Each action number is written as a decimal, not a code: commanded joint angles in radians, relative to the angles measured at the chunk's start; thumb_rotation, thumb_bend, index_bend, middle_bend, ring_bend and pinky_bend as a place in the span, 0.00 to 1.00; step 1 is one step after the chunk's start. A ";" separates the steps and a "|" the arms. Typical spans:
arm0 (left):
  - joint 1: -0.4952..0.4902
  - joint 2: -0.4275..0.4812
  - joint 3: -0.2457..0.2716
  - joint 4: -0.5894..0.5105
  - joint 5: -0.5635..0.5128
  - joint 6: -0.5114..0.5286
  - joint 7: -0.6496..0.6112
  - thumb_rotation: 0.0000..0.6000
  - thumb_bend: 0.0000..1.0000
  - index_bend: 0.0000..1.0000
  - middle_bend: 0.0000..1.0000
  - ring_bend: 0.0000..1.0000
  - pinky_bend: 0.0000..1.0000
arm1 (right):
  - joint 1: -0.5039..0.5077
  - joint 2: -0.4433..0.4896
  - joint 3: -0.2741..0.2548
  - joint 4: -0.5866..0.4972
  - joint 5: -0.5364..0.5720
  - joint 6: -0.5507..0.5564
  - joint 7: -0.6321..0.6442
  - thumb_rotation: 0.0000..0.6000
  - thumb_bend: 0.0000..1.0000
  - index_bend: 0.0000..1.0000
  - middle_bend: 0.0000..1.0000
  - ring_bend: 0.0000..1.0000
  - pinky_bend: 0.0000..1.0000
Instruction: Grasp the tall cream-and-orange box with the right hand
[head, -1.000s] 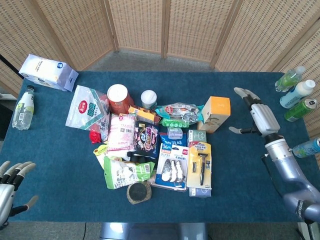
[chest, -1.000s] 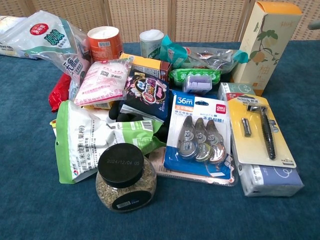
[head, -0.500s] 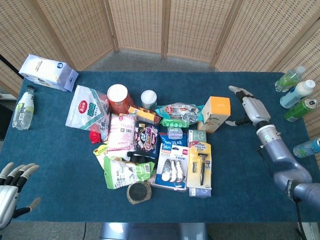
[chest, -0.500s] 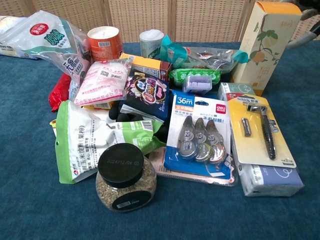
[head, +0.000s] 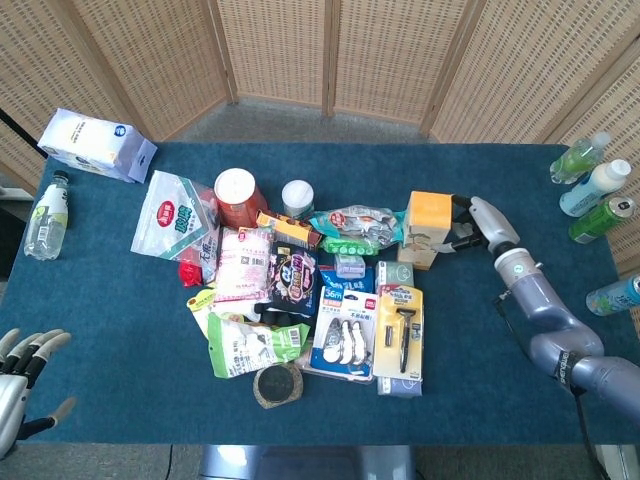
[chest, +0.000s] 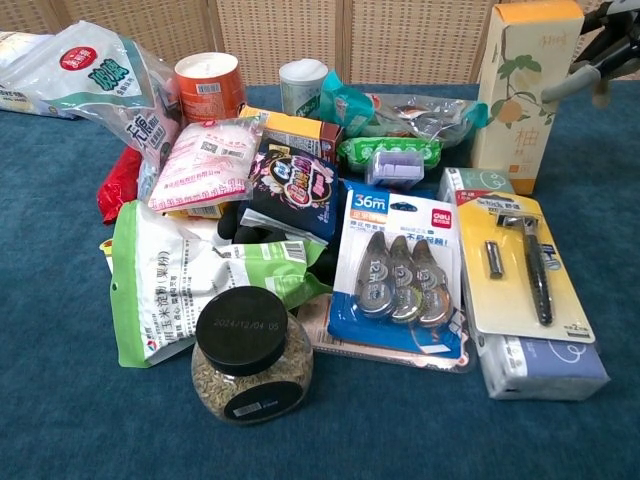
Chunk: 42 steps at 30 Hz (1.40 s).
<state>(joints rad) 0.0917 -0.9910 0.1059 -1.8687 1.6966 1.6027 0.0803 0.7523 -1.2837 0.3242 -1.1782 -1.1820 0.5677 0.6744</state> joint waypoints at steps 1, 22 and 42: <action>-0.002 -0.004 -0.002 0.009 -0.005 -0.004 -0.009 1.00 0.26 0.17 0.21 0.19 0.00 | -0.025 0.019 0.016 -0.020 -0.021 -0.011 0.093 1.00 0.07 0.62 1.00 1.00 0.75; -0.003 -0.019 0.004 0.025 0.028 0.003 -0.025 1.00 0.26 0.16 0.20 0.19 0.00 | -0.176 0.202 0.134 -0.317 -0.108 0.273 0.464 1.00 0.07 0.64 1.00 1.00 0.84; 0.019 -0.018 0.013 0.041 0.049 0.044 -0.043 1.00 0.26 0.16 0.20 0.19 0.00 | -0.197 0.330 0.155 -0.501 -0.144 0.322 0.602 1.00 0.08 0.65 1.00 1.00 0.84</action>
<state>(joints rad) 0.1099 -1.0089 0.1191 -1.8284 1.7464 1.6458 0.0381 0.5553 -0.9540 0.4802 -1.6789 -1.3267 0.8886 1.2769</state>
